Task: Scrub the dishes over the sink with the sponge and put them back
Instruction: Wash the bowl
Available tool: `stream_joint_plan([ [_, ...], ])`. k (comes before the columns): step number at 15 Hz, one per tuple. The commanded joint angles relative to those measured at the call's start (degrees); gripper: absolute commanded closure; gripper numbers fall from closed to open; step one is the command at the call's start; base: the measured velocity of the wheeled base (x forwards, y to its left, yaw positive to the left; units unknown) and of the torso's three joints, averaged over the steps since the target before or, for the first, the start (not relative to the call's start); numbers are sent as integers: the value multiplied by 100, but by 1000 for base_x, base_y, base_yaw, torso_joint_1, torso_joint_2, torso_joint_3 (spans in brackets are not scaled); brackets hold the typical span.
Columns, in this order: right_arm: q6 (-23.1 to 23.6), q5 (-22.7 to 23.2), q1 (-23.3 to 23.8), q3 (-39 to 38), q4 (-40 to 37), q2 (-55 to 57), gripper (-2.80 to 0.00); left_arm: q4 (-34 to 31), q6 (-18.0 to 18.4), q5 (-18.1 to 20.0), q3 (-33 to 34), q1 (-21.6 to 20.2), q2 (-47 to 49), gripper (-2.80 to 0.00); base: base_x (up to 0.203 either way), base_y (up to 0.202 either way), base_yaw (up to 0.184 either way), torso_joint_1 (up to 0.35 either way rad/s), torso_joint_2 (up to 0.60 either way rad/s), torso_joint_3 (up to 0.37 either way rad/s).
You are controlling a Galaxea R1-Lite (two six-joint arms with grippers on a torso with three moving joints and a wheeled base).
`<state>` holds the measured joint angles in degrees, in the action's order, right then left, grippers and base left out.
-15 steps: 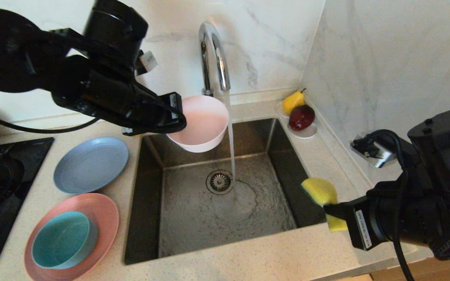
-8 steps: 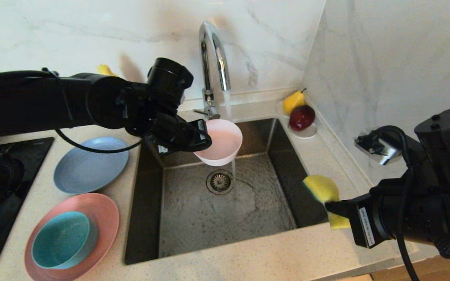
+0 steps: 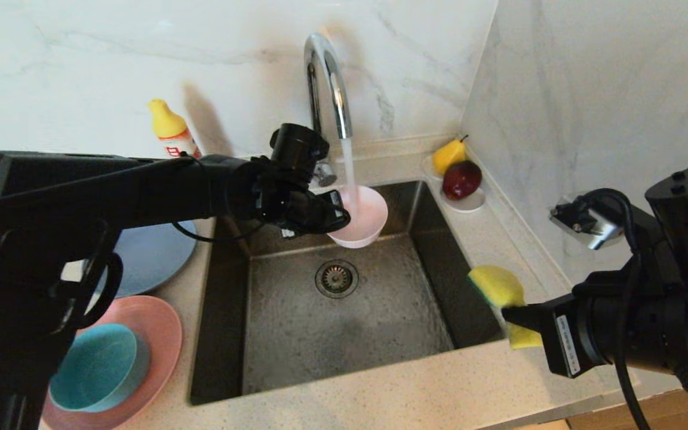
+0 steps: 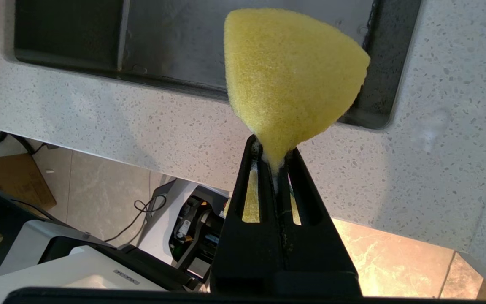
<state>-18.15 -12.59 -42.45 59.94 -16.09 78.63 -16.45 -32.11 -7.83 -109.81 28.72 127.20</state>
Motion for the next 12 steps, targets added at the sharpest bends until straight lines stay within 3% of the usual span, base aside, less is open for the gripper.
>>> stream_joint_plan([
  [1,-4,2,8,9,-8,-23,0,81,-23,-8,-14,2,173,0,0,0,0,0,0,0],
  [12,-4,2,8,18,-8,-49,0,63,-155,-17,-5,2,95,0,0,0,0,0,0,0],
])
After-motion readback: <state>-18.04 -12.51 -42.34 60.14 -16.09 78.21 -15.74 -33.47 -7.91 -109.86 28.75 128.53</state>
